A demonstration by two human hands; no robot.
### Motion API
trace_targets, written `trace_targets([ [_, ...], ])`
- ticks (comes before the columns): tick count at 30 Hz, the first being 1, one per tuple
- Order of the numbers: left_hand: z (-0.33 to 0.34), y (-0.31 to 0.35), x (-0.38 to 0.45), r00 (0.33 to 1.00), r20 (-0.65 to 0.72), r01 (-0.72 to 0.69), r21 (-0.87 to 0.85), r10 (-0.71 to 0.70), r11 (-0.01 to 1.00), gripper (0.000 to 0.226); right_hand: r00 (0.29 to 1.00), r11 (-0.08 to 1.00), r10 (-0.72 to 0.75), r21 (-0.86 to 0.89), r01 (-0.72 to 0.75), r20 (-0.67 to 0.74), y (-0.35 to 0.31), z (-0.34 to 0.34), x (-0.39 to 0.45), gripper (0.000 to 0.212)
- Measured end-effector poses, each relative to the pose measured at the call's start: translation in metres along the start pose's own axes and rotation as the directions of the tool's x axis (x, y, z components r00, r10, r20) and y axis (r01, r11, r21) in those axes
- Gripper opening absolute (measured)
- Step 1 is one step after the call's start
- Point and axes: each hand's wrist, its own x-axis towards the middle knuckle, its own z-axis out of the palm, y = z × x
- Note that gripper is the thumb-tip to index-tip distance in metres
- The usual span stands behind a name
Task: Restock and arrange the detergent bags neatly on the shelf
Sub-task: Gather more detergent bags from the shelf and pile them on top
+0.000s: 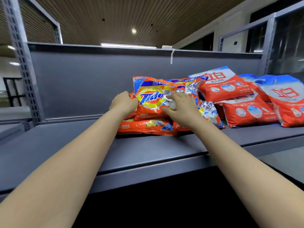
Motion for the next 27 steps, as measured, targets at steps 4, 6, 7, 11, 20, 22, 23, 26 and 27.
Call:
trace_targets([
  [4,-0.011,0.011,-0.043,0.996,-0.067,-0.069,-0.047,0.066,0.996,0.023,0.995,0.975,0.01,0.221,0.012,-0.102,-0.003,-0.016,-0.026,0.04],
  [6,-0.017,0.013,-0.068,0.99,-0.102,-0.099,-0.062,0.093,0.993,0.019,0.995,0.941,0.026,0.339,0.01,-0.099,-0.008,-0.025,-0.043,0.035],
  [7,-0.019,0.013,-0.081,0.988,-0.116,-0.107,-0.068,0.099,0.992,0.018,0.995,0.923,0.037,0.384,-0.001,-0.089,-0.009,-0.03,-0.051,0.033],
  [11,-0.029,0.013,-0.135,0.979,-0.167,-0.131,-0.093,0.114,0.987,0.021,1.0,0.88,-0.004,0.475,0.011,-0.015,-0.016,-0.044,-0.086,0.03],
  [20,-0.053,-0.007,-0.234,0.97,-0.208,-0.141,-0.073,0.124,0.987,0.013,0.99,0.814,-0.101,0.581,0.027,0.097,-0.039,-0.06,-0.154,0.032],
  [22,-0.061,-0.018,-0.252,0.97,-0.208,-0.134,-0.042,0.123,0.99,0.012,0.984,0.799,-0.123,0.602,0.02,0.13,-0.05,-0.06,-0.166,0.031],
  [23,-0.066,-0.024,-0.26,0.971,-0.209,-0.124,-0.032,0.115,0.992,0.012,0.979,0.79,-0.139,0.612,0.02,0.148,-0.055,-0.059,-0.172,0.03],
  [26,-0.082,-0.045,-0.285,0.974,-0.215,-0.079,-0.015,0.074,0.997,0.012,0.967,0.769,-0.187,0.639,0.035,0.173,-0.073,-0.054,-0.189,0.029],
  [27,-0.087,-0.053,-0.293,0.973,-0.222,-0.068,-0.009,0.065,0.998,0.012,0.963,0.764,-0.2,0.645,0.037,0.181,-0.08,-0.053,-0.195,0.028],
])
